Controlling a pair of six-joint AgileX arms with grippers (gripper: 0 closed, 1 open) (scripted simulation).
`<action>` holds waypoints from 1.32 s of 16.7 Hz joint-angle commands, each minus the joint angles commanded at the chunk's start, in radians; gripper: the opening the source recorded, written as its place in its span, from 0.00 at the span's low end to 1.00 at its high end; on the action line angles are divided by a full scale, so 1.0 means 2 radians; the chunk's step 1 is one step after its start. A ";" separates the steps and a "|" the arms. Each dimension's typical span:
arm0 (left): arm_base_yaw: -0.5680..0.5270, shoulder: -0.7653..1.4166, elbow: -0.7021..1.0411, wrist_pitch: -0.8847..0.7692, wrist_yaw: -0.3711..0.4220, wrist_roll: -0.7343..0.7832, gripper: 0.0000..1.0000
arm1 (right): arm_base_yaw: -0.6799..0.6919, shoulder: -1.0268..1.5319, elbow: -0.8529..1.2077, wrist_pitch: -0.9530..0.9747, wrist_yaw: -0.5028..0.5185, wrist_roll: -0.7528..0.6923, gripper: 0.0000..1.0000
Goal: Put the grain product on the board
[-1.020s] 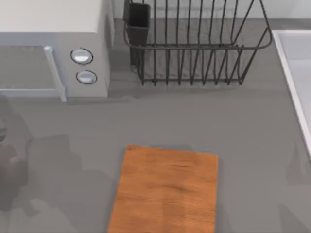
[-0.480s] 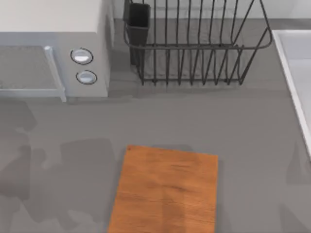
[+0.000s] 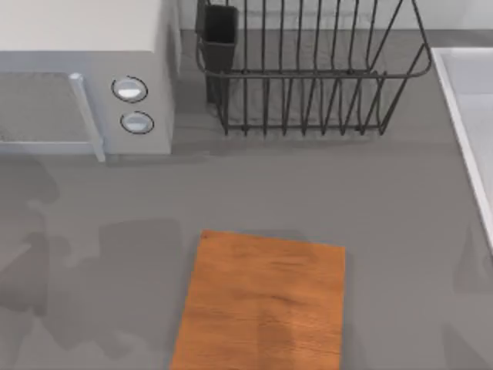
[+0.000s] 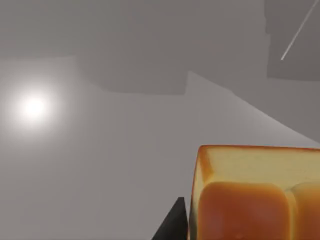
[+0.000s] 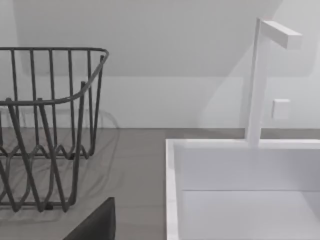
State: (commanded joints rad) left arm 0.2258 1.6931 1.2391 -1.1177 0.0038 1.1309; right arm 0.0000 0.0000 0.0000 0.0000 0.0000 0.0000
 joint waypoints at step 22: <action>-0.327 0.116 0.041 0.003 -0.012 -1.299 0.00 | 0.000 0.000 0.000 0.000 0.000 0.000 1.00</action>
State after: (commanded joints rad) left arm -0.4275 1.9253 1.3212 -1.1114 -0.0198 -1.4673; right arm 0.0000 0.0000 0.0000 0.0000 0.0000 0.0000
